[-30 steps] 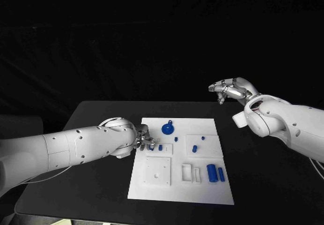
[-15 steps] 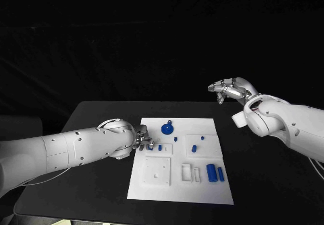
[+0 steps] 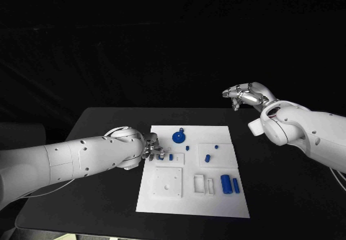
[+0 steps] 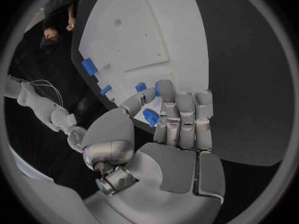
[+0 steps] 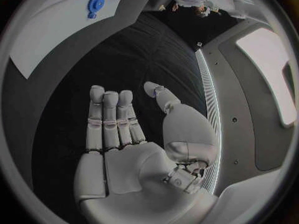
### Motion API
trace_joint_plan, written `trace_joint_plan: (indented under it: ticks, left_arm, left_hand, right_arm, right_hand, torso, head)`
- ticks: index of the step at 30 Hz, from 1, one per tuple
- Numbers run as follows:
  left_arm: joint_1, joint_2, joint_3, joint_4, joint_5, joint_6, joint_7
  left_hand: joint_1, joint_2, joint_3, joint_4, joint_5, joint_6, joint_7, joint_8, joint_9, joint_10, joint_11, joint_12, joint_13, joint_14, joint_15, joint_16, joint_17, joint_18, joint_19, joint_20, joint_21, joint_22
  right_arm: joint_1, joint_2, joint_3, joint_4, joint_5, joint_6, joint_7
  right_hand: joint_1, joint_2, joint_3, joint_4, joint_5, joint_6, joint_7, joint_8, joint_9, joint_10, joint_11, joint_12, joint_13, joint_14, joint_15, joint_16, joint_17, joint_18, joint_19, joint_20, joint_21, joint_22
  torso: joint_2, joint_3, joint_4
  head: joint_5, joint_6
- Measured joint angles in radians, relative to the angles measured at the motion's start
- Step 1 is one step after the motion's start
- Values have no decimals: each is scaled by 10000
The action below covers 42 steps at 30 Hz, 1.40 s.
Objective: Assemble the parts on the task board
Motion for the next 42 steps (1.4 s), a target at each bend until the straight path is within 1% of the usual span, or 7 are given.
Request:
trace_joint_plan:
  ticks: [5, 8, 15, 22, 25, 33, 42]
  left_arm:
    - [-3, 0, 1, 0, -4, -4, -2]
    - [-5, 0, 5, 0, -5, 5, -2]
    - [-16, -7, 18, 7, -11, 30, -2]
    - [-17, -31, 22, 35, -17, 58, -2]
    - [-17, -53, 24, 62, -9, 83, -2]
    - [-19, -85, 29, 94, 32, 154, -8]
    - [-18, -80, 31, 77, 111, 176, -12]
  left_hand:
    - [0, 0, 0, 0, 0, 1, 1, 1, 0, 0, 0, 0, 6, 0, 0, 0, 12, 0, 0, 0, 39, -1]
    - [0, 0, 166, -1, -490, 2, 2, 0, 3, 0, 0, 77, 34, 0, 0, 44, 38, 1, 0, 0, 39, -1]
    - [0, -1, 373, 1, -1009, 10, 10, -22, 89, 0, 0, 213, 116, 0, 0, 155, 102, 0, 0, 0, 78, -1]
    - [-9, 9, 385, -1, -1029, 14, 14, -43, 92, 0, 0, 272, 152, 0, -1, 201, 127, 0, 0, 0, 78, -2]
    - [-101, 101, 386, -2, -1021, 16, 16, -78, 109, 0, 0, 357, 212, 1, -1, 271, 172, 0, 0, 0, 140, -2]
    - [-239, 239, 385, -4, -795, 18, 18, -113, 180, 0, 0, 503, 302, 1, -1, 386, 224, 0, 0, 0, 195, -3]
    - [-251, 250, 379, -10, -795, 18, 18, -159, 186, 0, 0, 549, 329, 2, -2, 426, 240, 0, 0, 0, 195, -4]
  right_arm:
    - [0, 0, 0, 7, -4, 1, 0]
    - [0, 0, 0, 10, -7, 2, 0]
    - [0, -8, 0, 10, -13, 5, -2]
    - [0, -8, 0, 9, -21, 8, -4]
    - [0, -8, 0, 6, -24, 9, -5]
    - [0, -5, 0, 4, -33, 11, -6]
    - [0, -2, 0, 4, -45, 14, -7]
  right_hand:
    - [0, 0, 0, 0, 0, -13, -17, 0, 0, 0, 0, 0, 0, 0, 0, 0, -5, -1, 0, 0, 0, 12]
    - [0, 0, 0, 0, 0, -6, -14, 0, 0, 0, 0, 0, 0, -1, 1, 0, -10, 0, 0, 0, 0, 12]
    - [0, 0, 28, -28, 0, 28, -4, 0, 0, 1, 0, 0, -9, -1, 1, 0, -11, 0, 0, 0, 0, 11]
    - [0, 0, 28, -28, 0, 31, -7, 0, 0, 1, 0, 0, -12, -1, 1, 40, -20, 0, 0, 0, 0, 21]
    - [0, 0, 28, -28, 0, 32, -9, 0, 0, 1, 0, 0, -18, -1, 1, 40, -20, 0, 0, 0, 0, 22]
    - [39, 39, 83, -28, 40, 33, -13, 0, 1, 1, 0, 39, -29, -31, 31, 40, -37, 0, 0, 0, -40, 27]
    - [80, -1, 110, -54, 98, 33, -24, 0, 0, 1, 0, 39, -50, -85, 9, 40, -66, 1, -1, 0, -40, 56]
  torso:
    - [-1, 4, -1]
    - [-1, 4, -1]
    - [-1, 5, -4]
    - [-1, 5, -6]
    - [0, 5, -6]
    - [1, 5, -5]
    - [1, 4, -4]
  head:
    - [1, 13]
    - [7, 13]
    - [9, -6]
    - [10, -12]
    - [13, -21]
    - [28, -38]
    - [37, -38]
